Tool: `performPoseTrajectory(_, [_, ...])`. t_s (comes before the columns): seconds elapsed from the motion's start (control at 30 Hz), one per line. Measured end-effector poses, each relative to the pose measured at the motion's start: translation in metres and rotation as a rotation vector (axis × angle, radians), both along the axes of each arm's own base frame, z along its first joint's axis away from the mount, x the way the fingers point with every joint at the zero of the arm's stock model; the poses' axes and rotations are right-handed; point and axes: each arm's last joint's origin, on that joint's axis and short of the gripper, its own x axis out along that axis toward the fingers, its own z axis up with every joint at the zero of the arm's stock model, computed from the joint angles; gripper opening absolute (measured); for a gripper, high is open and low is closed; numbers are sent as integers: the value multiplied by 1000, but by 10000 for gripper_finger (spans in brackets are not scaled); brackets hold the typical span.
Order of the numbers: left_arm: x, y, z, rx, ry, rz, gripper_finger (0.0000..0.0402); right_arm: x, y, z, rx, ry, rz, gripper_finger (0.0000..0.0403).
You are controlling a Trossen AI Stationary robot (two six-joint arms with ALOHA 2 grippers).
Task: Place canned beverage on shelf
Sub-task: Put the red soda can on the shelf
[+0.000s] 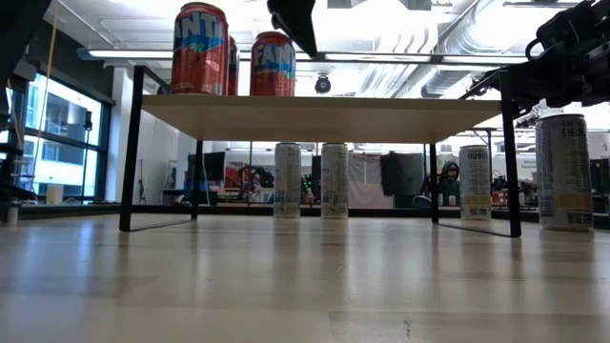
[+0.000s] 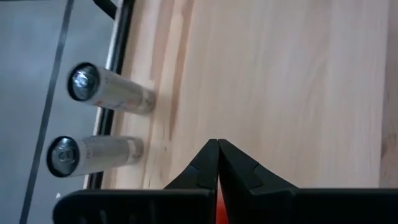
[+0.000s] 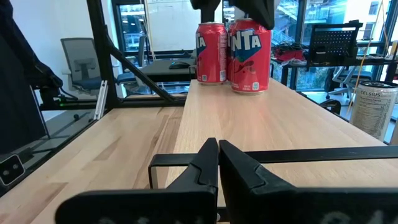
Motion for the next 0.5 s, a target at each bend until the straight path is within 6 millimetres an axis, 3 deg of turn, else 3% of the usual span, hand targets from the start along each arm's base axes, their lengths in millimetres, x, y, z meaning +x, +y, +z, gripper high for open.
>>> performPoseTrajectory(0.5, [-5, -2, -2, 10, 57, -16, 0, 0, 0, 0, 0, 0, 0, 0])
